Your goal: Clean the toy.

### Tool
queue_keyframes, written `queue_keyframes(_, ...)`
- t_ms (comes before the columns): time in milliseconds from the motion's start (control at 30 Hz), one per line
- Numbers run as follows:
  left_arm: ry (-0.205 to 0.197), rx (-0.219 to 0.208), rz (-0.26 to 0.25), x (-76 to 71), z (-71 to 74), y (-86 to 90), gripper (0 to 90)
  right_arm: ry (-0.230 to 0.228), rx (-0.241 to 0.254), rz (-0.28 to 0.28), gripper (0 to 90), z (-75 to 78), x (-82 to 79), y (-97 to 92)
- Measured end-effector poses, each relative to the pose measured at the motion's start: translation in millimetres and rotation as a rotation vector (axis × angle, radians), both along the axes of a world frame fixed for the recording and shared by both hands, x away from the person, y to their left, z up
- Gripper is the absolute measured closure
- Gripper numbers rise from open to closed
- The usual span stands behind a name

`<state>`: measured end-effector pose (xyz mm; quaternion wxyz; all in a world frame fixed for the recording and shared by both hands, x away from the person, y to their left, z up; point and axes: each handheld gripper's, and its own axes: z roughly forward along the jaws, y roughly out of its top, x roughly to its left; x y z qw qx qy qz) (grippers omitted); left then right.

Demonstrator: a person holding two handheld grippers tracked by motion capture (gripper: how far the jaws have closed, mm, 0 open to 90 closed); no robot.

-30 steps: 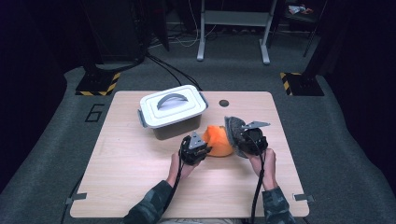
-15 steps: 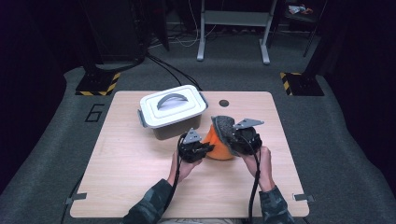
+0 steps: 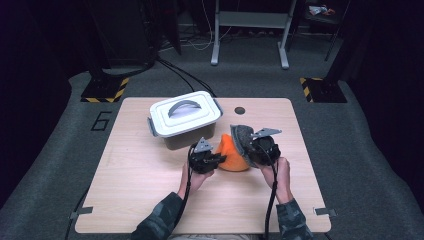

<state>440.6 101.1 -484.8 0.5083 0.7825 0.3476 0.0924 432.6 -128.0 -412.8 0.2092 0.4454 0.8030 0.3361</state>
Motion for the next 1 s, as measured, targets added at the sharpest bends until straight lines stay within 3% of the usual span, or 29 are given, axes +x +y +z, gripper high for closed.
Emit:
queue_keyframes(533, -0.002, 0.007, 0.001, 0.2, -2.6, 1.1, 79.1, 0.106, -0.029, -0.11, 74.4, -39.0, 5.9, -33.0)
queue_keyframes(733, -0.004, 0.013, 0.001, 0.3, -3.0, 2.0, 79.1, 0.206, -0.05, -0.134, 74.4, -63.7, 14.9, -33.3)
queue_keyframes(867, 0.001, 0.008, 0.008, -0.8, -3.1, 1.5, 78.7, 0.224, -0.046, -0.119, 74.5, -78.5, 19.7, -32.4)
queue_keyframes(1000, 0.001, 0.006, 0.014, -1.8, -2.8, 1.8, 78.5, 0.209, -0.039, -0.129, 74.6, -72.2, 17.9, -37.6)
